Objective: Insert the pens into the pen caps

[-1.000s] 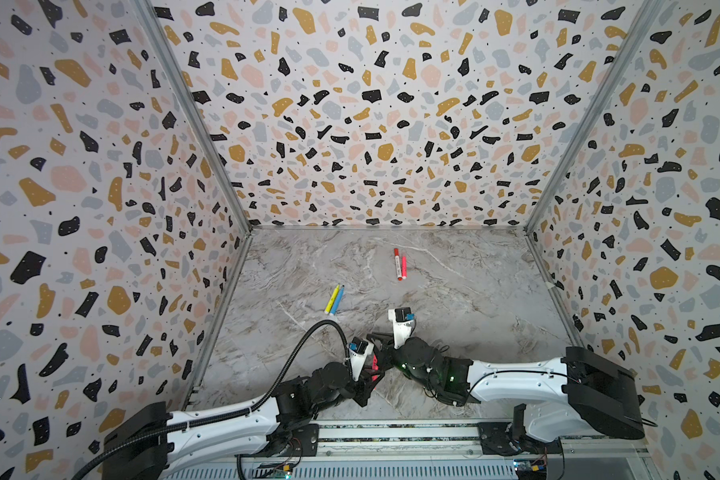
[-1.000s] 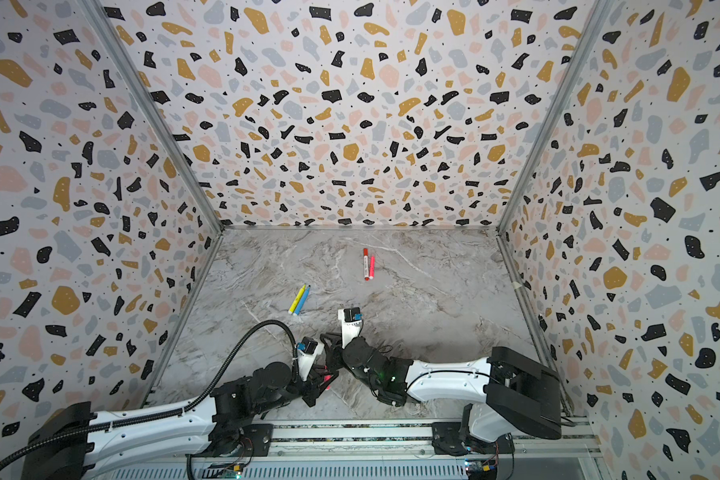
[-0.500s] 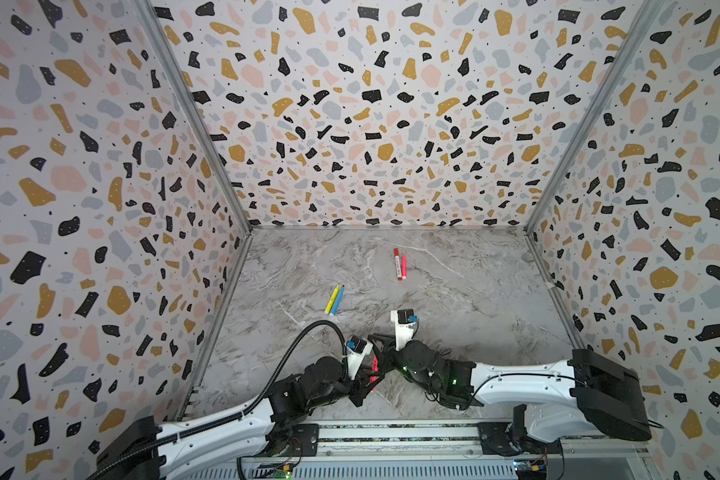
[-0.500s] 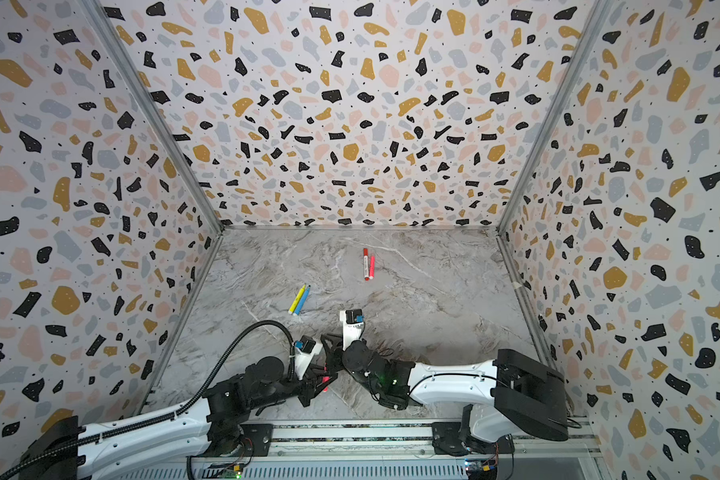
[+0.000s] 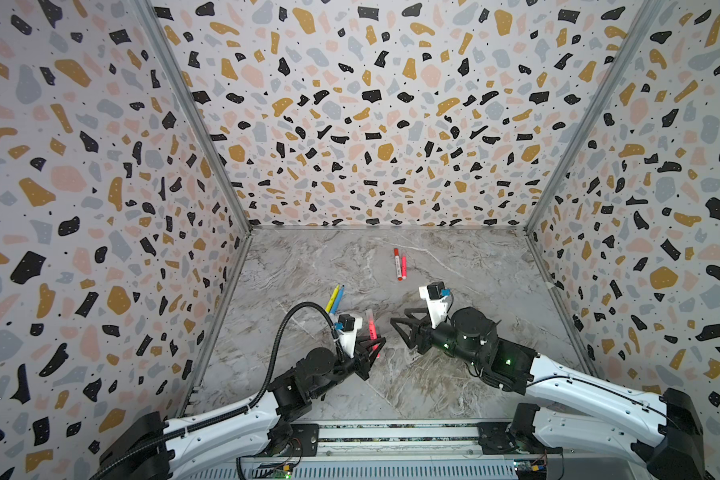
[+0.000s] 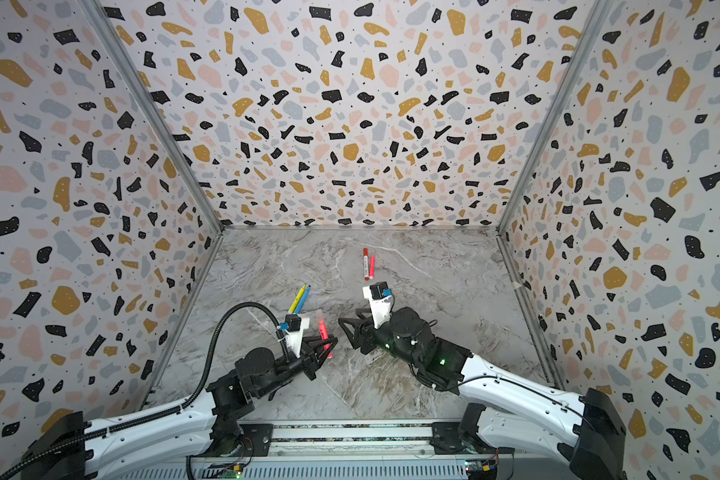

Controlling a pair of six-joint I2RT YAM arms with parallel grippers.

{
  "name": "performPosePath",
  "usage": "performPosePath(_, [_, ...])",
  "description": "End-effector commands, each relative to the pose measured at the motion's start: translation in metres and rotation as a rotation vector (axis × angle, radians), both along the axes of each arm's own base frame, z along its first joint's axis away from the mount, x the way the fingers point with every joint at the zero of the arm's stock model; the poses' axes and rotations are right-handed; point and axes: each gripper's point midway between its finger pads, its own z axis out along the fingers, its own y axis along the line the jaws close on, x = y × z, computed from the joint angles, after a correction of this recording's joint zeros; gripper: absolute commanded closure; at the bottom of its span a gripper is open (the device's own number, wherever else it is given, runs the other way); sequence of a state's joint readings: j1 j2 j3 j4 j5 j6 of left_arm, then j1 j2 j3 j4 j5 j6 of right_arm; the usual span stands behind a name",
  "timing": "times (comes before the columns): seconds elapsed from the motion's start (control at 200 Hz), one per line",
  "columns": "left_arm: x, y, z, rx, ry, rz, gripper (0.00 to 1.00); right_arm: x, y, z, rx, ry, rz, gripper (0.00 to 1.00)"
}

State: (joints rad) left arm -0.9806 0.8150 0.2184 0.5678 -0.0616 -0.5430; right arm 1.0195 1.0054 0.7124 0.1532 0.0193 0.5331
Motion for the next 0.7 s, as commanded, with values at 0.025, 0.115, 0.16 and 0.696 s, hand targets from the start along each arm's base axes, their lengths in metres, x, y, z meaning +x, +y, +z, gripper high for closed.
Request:
performPosePath(0.025, [0.001, -0.002, 0.022, -0.065, -0.056, 0.009, 1.00, -0.013, 0.012, 0.001, -0.048, -0.001, 0.115, 0.43])
performPosePath(0.115, [0.000, -0.006, 0.023, -0.063, -0.060, -0.001, 1.00, -0.014, 0.022, 0.003, -0.047, 0.002, 0.147, 0.47])
performPosePath(0.16, [0.000, -0.008, 0.024, -0.059, -0.062, -0.005, 1.00, -0.015, 0.027, 0.004, -0.041, 0.002, 0.167, 0.49])
performPosePath(0.696, [-0.002, -0.013, 0.027, -0.061, -0.067, 0.000, 1.00, -0.020, 0.055, -0.028, -0.063, 0.088, 0.266, 0.60])
